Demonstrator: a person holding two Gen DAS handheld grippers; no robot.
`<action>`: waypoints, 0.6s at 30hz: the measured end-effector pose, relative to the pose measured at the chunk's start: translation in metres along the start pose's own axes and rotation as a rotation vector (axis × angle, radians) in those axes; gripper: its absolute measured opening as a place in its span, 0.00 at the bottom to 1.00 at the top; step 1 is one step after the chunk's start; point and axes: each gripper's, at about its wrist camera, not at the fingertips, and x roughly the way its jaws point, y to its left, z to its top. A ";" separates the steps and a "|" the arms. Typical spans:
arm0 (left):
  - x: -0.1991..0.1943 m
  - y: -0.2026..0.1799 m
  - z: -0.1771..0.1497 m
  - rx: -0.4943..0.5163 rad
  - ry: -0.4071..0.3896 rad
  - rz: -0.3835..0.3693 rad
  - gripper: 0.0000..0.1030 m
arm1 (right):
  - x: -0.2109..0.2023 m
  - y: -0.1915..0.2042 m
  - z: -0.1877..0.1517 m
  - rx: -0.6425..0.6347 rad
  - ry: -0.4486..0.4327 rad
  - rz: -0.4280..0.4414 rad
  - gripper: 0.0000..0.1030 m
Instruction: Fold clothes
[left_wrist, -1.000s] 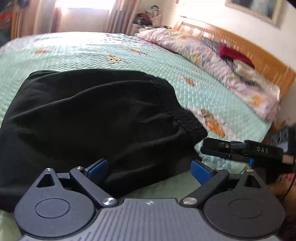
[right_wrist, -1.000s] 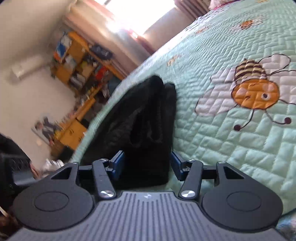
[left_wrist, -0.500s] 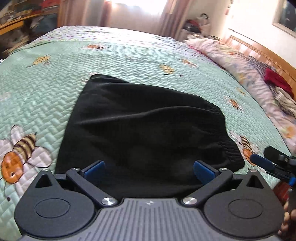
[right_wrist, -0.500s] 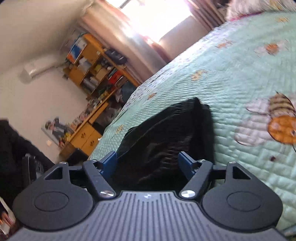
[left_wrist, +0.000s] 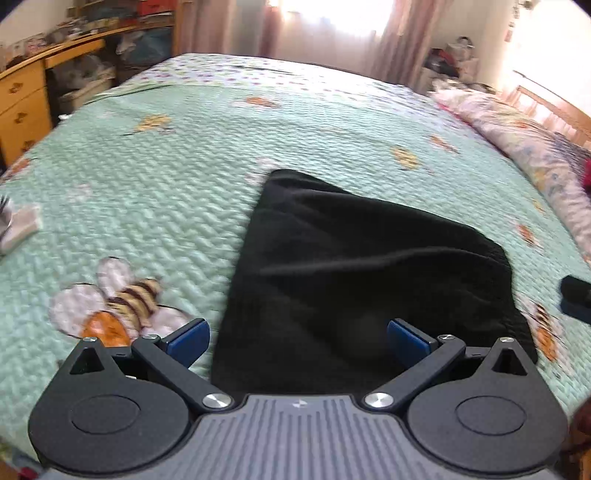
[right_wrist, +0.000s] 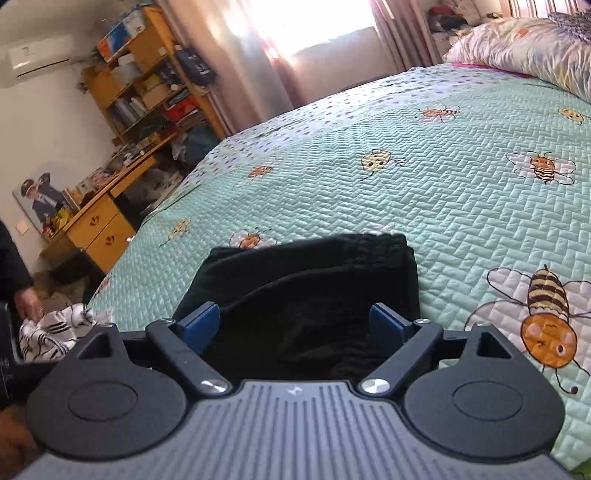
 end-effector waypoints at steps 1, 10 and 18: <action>0.001 0.005 0.001 -0.011 0.009 0.015 0.99 | 0.003 -0.004 0.001 0.030 -0.004 0.035 0.86; 0.017 -0.015 -0.015 0.080 0.074 -0.036 0.99 | 0.045 -0.037 -0.047 0.264 0.127 0.277 0.86; 0.042 -0.043 -0.037 0.226 0.133 0.028 0.99 | 0.043 -0.034 -0.050 0.129 0.148 0.270 0.86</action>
